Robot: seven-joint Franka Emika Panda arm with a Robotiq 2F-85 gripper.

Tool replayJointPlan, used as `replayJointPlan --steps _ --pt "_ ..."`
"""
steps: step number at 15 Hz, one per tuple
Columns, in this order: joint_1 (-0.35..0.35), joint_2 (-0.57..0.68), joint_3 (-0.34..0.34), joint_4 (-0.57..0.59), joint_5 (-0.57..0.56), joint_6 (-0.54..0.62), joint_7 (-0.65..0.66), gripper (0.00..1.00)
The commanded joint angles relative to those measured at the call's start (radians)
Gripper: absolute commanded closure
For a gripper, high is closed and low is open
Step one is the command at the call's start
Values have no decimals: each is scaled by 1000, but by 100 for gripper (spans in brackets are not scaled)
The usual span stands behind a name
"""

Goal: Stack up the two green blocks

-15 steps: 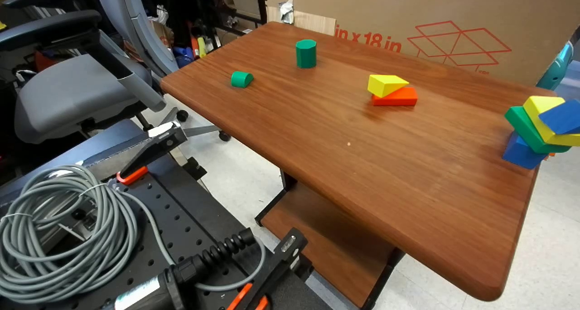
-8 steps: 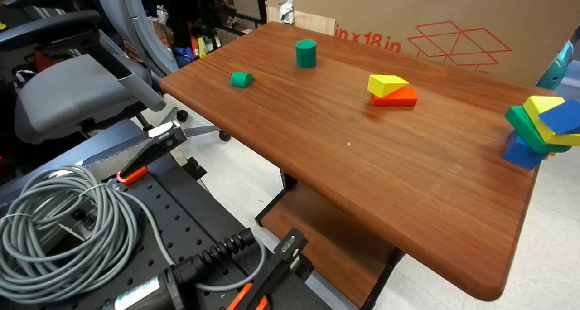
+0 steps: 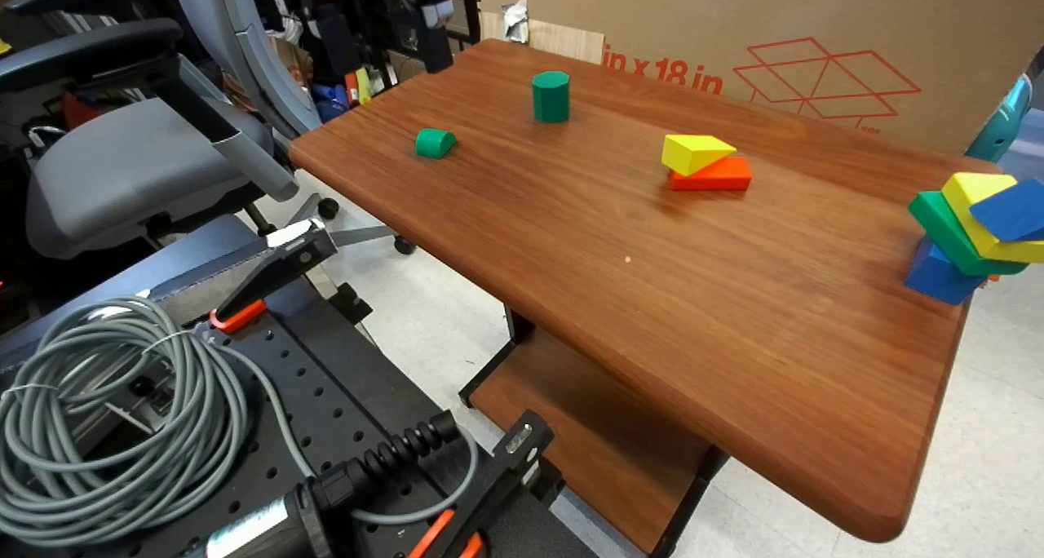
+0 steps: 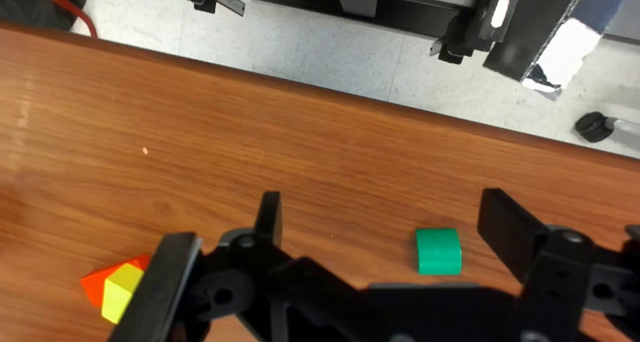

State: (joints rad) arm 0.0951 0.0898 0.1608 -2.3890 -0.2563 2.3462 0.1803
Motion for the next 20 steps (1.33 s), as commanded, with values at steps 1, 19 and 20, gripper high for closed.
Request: replayJointPlan --steps 1,19,20 --pt "37 93 -8 70 -50 -29 -93 0" --pt "106 378 -28 328 -31 -38 -166 0" --pt "109 389 -29 333 -32 -38 -165 0"
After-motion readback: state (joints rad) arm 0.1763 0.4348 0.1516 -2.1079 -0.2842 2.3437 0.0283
